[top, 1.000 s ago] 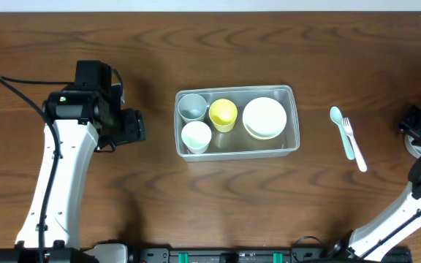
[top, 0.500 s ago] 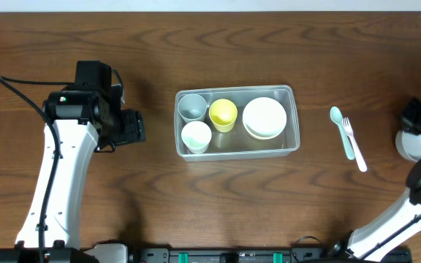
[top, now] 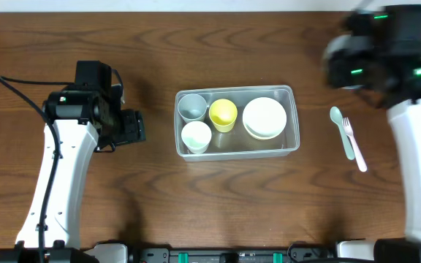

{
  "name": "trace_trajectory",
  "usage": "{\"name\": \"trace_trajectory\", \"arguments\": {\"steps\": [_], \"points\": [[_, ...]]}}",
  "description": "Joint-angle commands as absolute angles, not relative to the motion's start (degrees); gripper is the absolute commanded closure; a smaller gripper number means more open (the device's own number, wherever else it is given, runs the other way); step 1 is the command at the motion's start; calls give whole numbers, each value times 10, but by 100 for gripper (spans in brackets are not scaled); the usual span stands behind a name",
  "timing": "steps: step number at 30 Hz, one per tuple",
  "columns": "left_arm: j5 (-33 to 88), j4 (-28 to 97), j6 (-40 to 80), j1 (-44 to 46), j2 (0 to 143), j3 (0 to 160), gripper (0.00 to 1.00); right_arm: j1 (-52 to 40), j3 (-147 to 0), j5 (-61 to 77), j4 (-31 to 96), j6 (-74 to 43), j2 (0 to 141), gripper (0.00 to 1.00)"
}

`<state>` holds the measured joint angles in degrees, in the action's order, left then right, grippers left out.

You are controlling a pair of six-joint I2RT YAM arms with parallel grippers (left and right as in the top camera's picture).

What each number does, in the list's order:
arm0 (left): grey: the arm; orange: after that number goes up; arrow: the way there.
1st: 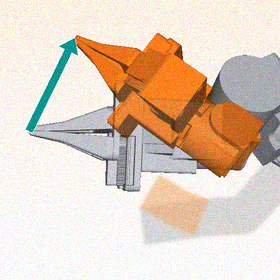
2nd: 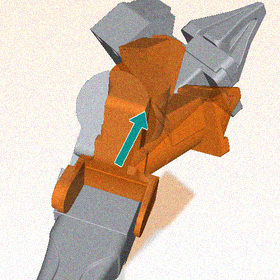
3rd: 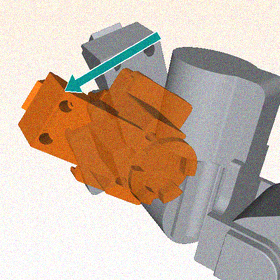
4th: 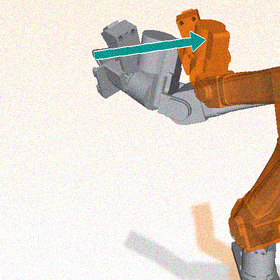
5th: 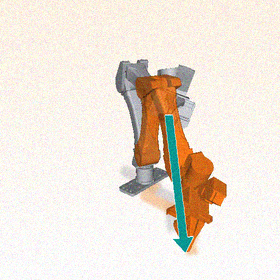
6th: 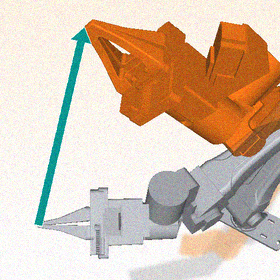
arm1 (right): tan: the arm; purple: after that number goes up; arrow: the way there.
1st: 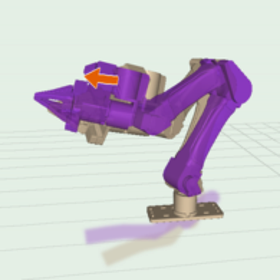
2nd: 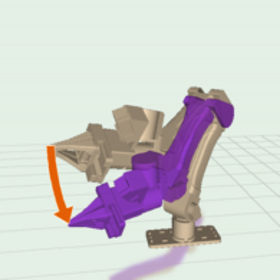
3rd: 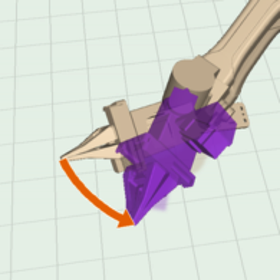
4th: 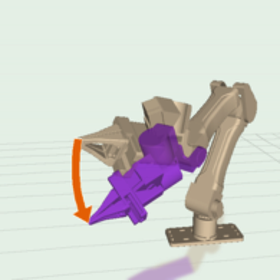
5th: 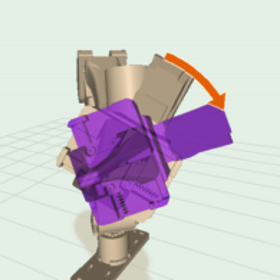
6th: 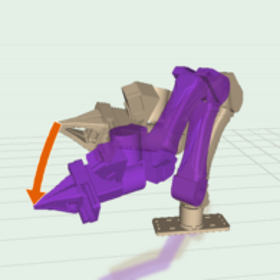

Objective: Pack container
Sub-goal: 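Place the second white bowl onto the bowl stack and release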

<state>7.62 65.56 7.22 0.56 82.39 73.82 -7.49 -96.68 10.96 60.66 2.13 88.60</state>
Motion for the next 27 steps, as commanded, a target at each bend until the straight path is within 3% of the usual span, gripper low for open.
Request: {"name": "trace_trajectory", "arguments": {"steps": [1, 7, 17, 19, 21, 22, 27], "points": [[82, 656, 65, 6, 820, 739, 23, -163, -955, 33, 611, 14, 915, 99], [82, 657, 65, 6, 820, 739, 23, -252, -939, -11, 611, -31, 985, 99], [82, 656, 64, 6, 820, 739, 23, -272, -935, -4, 622, -33, 1100, 98], [82, 656, 64, 6, 820, 739, 23, -272, -935, -1, 622, -29, 1101, 87], [82, 656, 64, 6, 820, 739, 23, -272, -935, -2, 622, -25, 1100, 50], [82, 656, 64, 6, 820, 739, 23, -272, -935, -2, 622, -24, 1100, 43], [82, 656, 64, 6, 820, 739, 23, -265, -936, -2, 628, -29, 1088, 41]]}}
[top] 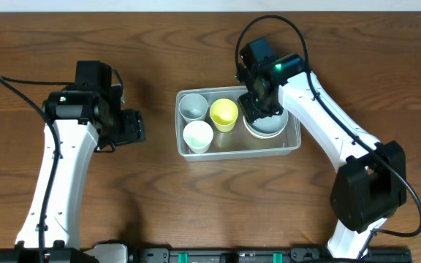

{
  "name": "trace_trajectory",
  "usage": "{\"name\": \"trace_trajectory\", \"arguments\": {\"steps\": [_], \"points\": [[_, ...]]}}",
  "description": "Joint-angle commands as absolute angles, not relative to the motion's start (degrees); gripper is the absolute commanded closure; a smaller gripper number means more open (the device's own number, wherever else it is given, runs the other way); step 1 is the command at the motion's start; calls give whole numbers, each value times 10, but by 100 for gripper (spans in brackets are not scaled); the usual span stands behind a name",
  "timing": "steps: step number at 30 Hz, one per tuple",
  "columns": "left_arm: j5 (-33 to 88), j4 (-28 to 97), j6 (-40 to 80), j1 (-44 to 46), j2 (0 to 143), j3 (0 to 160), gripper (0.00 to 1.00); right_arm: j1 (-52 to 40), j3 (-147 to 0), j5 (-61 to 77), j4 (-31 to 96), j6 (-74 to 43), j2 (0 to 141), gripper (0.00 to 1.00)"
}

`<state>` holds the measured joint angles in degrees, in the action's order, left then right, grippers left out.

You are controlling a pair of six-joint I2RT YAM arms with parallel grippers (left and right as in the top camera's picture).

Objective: Pack container
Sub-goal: 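Place the second white bowl onto the bowl stack and release, then move the right gripper to the mint-green spoon and grasp it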

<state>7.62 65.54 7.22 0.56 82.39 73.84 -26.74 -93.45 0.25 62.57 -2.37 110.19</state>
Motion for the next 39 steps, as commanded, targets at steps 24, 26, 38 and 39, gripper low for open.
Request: {"name": "trace_trajectory", "arguments": {"steps": [24, 26, 38, 39], "points": [[82, 657, 65, 6, 820, 739, 23, 42, -823, -23, 652, -21, 968, 23], [82, 657, 65, 6, 820, 739, 23, 45, -788, -23, 634, -21, 976, 23], [82, 657, 64, 6, 820, 739, 23, 81, -680, -23, 498, -21, 1021, 18], [82, 657, 64, 6, 820, 739, 23, 83, -676, -18, 491, -21, 1025, 18]]}}
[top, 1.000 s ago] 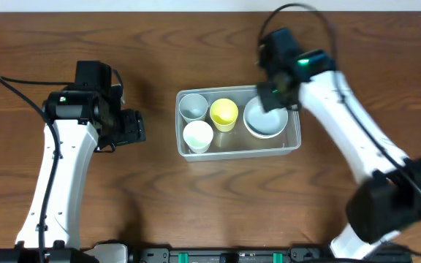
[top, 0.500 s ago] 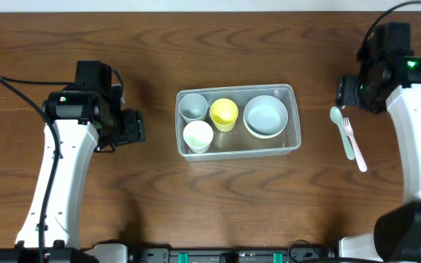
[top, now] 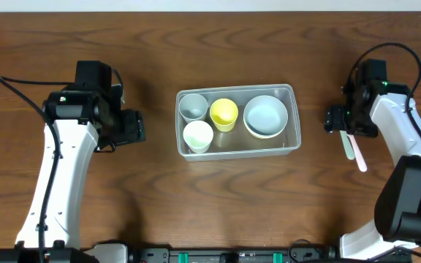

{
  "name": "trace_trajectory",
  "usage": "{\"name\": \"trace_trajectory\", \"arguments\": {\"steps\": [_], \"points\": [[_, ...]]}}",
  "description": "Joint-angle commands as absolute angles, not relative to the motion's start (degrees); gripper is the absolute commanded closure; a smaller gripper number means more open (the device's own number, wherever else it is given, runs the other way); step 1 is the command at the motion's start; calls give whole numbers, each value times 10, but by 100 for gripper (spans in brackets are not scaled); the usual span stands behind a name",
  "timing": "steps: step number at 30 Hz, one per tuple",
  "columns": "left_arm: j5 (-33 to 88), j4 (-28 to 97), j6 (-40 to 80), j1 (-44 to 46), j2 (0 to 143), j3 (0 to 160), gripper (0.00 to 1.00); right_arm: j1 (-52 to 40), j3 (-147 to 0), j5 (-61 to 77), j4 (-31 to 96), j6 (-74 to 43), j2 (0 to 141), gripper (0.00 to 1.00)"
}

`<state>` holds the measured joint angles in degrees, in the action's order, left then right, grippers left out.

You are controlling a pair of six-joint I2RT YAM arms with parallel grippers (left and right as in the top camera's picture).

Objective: Pack container
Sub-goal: 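Move the right gripper to the mint-green spoon and grasp it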

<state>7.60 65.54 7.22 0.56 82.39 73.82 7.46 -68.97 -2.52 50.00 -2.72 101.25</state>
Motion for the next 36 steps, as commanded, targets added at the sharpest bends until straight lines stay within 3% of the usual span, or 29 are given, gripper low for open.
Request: {"name": "trace_trajectory", "arguments": {"steps": [1, 31, 34, 36], "points": [[82, 657, 64, 6, 820, 739, 23, 85, -674, -9, 487, -20, 1030, 18], [82, 657, 64, 6, 820, 739, 23, 86, -673, 33, 454, -7, 1117, 14], [82, 657, 64, 6, 820, 739, 23, 86, -673, 33, 442, -8, 1117, 20], [82, 657, 64, 6, 820, 739, 23, 86, -673, 32, 428, -8, 1117, 33]]}}
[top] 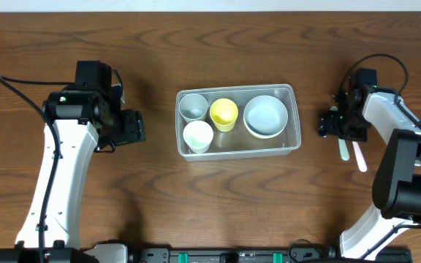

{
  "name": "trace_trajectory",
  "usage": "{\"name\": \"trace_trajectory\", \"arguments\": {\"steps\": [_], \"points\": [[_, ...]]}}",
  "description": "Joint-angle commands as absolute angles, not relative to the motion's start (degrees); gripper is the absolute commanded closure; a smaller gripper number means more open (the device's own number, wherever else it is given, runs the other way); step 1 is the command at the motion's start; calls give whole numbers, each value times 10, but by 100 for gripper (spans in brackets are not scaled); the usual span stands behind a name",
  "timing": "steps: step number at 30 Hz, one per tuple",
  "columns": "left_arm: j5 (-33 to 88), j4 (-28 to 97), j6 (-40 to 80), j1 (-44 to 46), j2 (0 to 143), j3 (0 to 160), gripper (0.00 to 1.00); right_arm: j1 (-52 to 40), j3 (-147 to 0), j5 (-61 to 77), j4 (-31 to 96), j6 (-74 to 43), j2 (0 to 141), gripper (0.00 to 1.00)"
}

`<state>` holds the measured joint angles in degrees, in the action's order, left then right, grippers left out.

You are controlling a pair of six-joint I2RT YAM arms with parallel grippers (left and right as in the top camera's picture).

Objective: Pack container
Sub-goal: 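Move the right gripper to the mint-green spoon and grasp it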

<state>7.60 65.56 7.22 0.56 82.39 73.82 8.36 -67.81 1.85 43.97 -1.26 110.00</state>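
Observation:
A clear plastic container sits mid-table. It holds a grey cup, a yellow cup, a white cup and a pale blue bowl. To the right of it lie a green spoon and a white fork; only their handles show. My right gripper hangs over their heads and hides them, and its jaws cannot be made out. My left gripper stays left of the container, away from everything.
Bare wooden tabletop surrounds the container. The left arm's white link runs down the left side. The right arm's base stands at the lower right, close to the fork.
My right gripper has shifted slightly left and toward the front, still over the heads of the spoon and fork. The spoon handle now sits a little further left. The left arm has not moved.
At first the right arm was a blur at the top right, with a cream dish in the container and the spoon and fork in full view. Then the right gripper was over that dish. Later a pale blue bowl lay there and the gripper was over the utensils, where it remains.

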Motion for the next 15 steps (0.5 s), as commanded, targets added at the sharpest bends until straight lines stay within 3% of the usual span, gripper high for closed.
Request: {"name": "trace_trajectory", "arguments": {"steps": [1, 10, 15], "points": [[82, 657, 65, 6, 820, 739, 23, 86, -673, 32, 421, -8, 1117, 36], [82, 659, 65, 6, 820, 739, 23, 86, -673, -20, 363, -8, 1117, 64], [82, 659, 65, 6, 820, 739, 23, 86, -673, -30, 360, -3, 1117, 68]]}}
